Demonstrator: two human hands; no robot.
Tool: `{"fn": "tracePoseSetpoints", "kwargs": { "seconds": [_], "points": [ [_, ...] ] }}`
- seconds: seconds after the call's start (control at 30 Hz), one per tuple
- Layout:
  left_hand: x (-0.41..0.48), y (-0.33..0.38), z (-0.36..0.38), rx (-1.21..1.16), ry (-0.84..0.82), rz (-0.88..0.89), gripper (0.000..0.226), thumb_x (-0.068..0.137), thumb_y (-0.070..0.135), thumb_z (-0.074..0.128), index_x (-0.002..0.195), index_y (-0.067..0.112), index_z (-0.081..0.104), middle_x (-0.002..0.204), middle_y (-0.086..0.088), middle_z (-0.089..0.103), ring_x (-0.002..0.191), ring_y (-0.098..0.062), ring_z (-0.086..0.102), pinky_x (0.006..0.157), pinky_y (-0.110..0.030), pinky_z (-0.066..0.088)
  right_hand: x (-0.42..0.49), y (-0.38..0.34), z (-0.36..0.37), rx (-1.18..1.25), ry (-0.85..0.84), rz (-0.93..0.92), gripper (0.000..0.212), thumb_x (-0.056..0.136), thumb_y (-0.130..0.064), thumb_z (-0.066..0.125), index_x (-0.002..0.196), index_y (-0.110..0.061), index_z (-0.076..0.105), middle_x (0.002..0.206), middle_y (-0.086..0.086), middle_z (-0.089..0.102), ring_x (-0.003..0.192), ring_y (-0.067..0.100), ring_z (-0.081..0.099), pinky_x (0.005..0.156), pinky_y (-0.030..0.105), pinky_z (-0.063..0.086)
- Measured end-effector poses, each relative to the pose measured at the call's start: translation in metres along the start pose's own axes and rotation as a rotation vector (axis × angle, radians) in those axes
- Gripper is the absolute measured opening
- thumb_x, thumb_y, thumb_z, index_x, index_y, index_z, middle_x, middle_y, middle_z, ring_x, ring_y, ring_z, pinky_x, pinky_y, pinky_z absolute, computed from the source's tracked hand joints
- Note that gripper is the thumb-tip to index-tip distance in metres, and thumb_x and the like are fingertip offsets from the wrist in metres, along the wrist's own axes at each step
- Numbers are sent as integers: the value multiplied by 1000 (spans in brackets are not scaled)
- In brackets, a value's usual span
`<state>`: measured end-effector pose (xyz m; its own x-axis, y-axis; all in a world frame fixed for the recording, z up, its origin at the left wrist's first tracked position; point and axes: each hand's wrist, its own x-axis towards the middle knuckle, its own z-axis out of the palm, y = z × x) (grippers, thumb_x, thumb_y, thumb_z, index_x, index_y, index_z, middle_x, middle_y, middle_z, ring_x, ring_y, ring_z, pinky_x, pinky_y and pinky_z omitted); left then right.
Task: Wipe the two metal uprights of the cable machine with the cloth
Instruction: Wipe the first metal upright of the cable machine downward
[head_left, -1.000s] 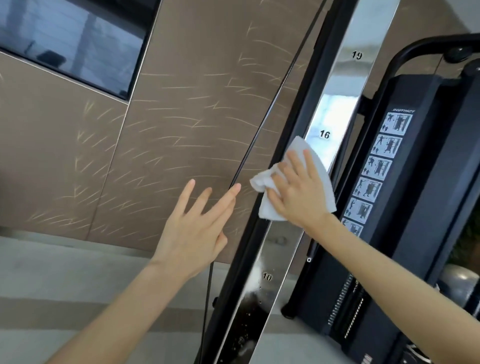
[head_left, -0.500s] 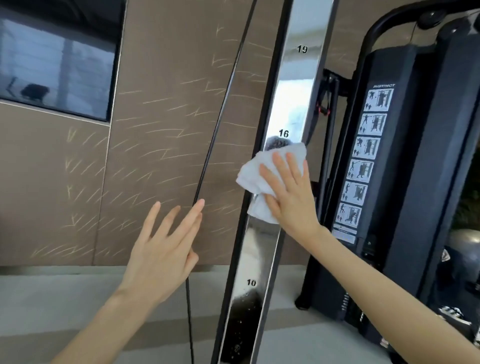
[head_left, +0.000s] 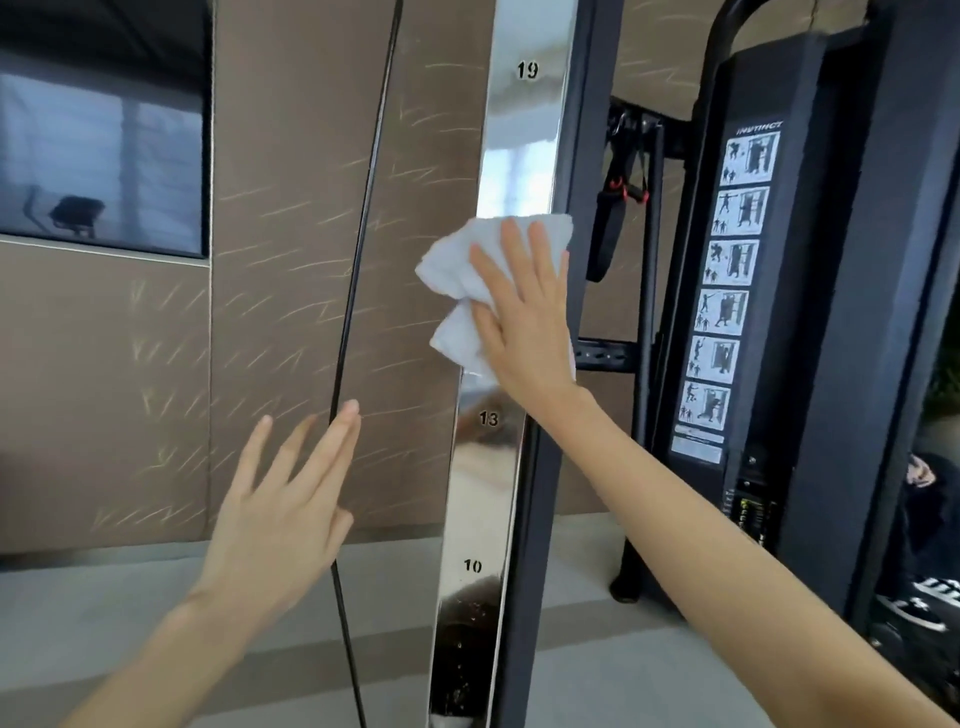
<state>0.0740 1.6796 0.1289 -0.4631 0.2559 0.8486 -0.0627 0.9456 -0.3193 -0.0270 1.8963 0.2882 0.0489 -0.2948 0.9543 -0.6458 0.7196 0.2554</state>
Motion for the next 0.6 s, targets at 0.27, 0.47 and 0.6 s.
{"fn": "tracePoseSetpoints", "kwargs": {
  "seconds": [0.27,0.47,0.6],
  "points": [
    [6,6,-2,95,-31,4,78,74,24,62,142,-7,39,160,-14,22,115,-40,59,110,-59,28,-119,-19,7,168,-145,-14,44,103,-34,21,144,-18,28,155,11,12,145,29,-6,113,55,17],
    [11,7,-9,174,-78,8,70,86,33,35,148,0,31,162,-8,9,115,-41,58,114,-60,23,17,11,-2,159,24,19,45,95,-22,38,136,-6,48,148,25,32,138,40,13,112,54,17],
    [14,9,-16,197,-144,-5,68,84,31,33,146,2,35,162,-10,23,116,-41,57,113,-61,24,39,24,-3,205,64,21,46,96,-21,38,139,-8,44,151,22,26,141,40,8,114,56,16]
  ]
}}
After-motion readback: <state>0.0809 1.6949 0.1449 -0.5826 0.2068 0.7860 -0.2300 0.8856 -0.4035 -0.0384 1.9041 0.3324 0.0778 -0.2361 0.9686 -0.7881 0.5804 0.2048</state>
